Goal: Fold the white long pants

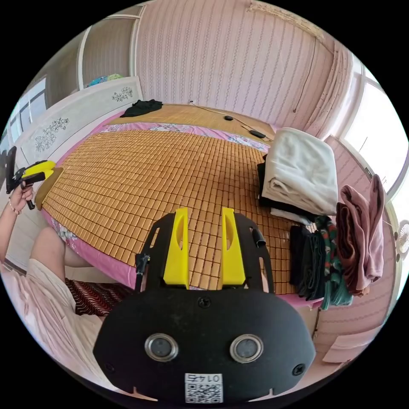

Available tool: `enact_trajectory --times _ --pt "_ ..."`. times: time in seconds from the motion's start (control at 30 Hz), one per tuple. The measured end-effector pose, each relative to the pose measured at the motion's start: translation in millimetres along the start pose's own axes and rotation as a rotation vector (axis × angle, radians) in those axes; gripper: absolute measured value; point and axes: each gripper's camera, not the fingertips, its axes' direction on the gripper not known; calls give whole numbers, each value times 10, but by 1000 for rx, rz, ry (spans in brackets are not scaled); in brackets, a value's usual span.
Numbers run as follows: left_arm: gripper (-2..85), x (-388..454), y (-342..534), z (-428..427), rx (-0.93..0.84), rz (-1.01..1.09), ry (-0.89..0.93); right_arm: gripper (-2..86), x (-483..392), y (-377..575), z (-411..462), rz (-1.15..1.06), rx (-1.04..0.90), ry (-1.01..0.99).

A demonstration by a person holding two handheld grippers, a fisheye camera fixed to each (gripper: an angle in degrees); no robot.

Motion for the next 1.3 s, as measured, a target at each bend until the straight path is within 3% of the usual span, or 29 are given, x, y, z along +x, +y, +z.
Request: enact_trajectory --times 0.1,0.33,0.43,0.67,0.77,0.97,1.07,1.17,1.3 --pt "95 408 -554 355 9 137 35 144 303 44 75 3 26 125" --pt "109 1417 -1538 1468 75 485 157 222 983 -53 347 34 53 205" --pt "106 1833 -1952 2285 4 522 231 200 1115 -190 680 -42 -17 298" --pt "118 2604 -2643 3630 -98 622 317 131 1526 -322 1404 -116 -222 212" --pt "144 2664 -2935 4079 -117 515 320 77 1875 -235 1349 -97 -192 119" --pt "156 2869 -3365 4786 -161 376 323 61 2523 -98 1027 -9 -68 -80" --pt "119 2954 -3612 5085 -253 300 330 57 2632 -152 785 -34 8 -89" --pt "30 2854 -3867 5183 -289 175 318 52 2728 -307 511 -59 96 -97" --pt "-2 2501 -4047 5178 -410 28 419 41 2815 -606 28 -37 253 -157"
